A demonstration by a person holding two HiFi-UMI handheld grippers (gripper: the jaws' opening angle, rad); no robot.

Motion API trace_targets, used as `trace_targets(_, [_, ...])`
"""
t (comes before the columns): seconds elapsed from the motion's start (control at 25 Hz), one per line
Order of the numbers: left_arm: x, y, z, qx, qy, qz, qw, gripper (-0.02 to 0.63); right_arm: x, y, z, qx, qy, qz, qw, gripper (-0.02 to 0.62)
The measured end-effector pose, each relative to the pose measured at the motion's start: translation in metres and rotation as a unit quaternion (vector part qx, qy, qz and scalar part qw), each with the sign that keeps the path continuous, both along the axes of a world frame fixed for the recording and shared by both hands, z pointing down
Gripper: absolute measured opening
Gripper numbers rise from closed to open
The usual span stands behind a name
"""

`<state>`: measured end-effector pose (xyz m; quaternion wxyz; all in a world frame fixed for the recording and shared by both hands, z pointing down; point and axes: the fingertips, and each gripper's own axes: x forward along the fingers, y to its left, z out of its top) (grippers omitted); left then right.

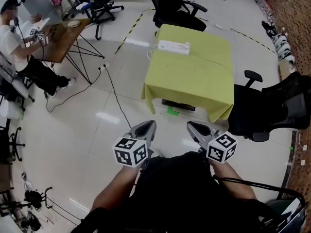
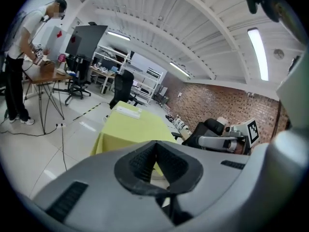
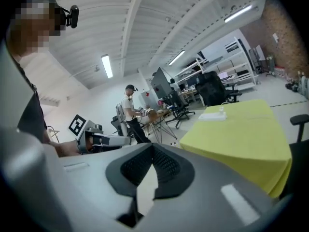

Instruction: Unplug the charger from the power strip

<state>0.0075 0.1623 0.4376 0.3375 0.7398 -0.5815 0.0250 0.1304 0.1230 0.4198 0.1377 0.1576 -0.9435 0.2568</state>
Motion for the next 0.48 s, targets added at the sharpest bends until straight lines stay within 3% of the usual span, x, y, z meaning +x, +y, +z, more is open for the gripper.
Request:
trace_targets(0.2, [-0.062,0.025,0.007,-0.007,0.011,-0.067,0.9977,0.006,-0.068,0.010,0.006,-0.003,0.016,-0.069,0.998,0.003])
trace_targets(0.48, [-0.126,0.023,0.016,-0.017,0.013,-0.127,0.9916,0.006,-0.141,-0.009,0.009,-0.003,0.007,-0.118,0.993,0.003])
